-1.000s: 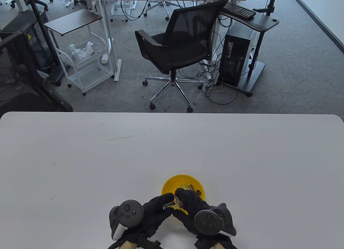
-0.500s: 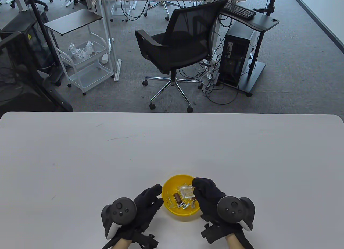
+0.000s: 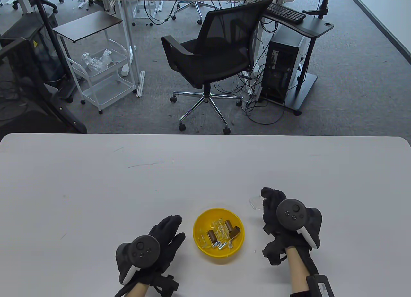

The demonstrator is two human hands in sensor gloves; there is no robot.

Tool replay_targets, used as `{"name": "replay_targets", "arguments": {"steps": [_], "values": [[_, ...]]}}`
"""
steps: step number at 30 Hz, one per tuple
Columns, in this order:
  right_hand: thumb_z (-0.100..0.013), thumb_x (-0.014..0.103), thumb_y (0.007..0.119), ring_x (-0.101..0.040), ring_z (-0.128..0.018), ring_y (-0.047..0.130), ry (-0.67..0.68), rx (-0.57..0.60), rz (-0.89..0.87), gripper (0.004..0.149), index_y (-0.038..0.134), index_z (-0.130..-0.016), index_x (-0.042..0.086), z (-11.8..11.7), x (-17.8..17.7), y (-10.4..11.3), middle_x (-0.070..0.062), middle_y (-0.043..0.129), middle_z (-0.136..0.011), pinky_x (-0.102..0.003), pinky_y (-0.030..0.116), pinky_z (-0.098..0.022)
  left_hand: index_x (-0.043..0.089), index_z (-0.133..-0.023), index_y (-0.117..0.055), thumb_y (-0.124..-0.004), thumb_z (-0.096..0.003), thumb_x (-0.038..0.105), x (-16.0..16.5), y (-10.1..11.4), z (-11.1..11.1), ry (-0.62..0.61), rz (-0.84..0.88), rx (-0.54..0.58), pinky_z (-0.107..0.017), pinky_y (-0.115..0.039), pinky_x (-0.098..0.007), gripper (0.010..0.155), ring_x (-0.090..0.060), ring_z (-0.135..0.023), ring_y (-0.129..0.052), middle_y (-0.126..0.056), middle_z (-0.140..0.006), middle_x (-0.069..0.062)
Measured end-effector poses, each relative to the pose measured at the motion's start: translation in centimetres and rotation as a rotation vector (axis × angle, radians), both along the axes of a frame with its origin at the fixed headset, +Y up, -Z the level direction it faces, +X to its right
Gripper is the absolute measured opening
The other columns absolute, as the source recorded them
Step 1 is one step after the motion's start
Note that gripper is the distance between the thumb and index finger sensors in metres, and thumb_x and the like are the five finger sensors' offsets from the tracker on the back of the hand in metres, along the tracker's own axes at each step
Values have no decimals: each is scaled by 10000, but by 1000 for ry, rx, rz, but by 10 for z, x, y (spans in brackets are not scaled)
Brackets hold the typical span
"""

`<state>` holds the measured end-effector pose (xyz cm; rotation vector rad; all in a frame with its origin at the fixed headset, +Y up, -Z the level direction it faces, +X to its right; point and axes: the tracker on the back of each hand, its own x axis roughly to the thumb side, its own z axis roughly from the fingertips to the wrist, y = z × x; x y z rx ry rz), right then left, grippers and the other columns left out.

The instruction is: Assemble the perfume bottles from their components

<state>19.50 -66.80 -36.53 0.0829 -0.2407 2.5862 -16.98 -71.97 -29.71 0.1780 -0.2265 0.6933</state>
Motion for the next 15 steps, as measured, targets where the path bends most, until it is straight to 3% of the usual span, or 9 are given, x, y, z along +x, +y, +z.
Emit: {"name": "replay_targets", "arguments": {"steps": [7, 15], "values": [[-619, 196, 714, -391, -616, 874, -182, -45, 83, 507, 522, -1069, 61, -30, 15, -17, -210, 731, -992, -370, 797, -399, 235, -1076, -659, -789, -533, 384, -3, -1, -2, 11, 5, -14, -665, -714, -502, 578, -370, -926, -776, -710, -1076, -123], [-604, 274, 761, -344, -563, 909, -249, -69, 279, 522, 574, -1047, 71, -51, 12, -34, -168, 808, -935, -340, 811, -352, 233, -1075, -660, -789, -533, 384, -5, -3, -3, 19, -17, -25, -667, -712, -502, 577, -374, -924, -775, -708, -1077, -122]]}}
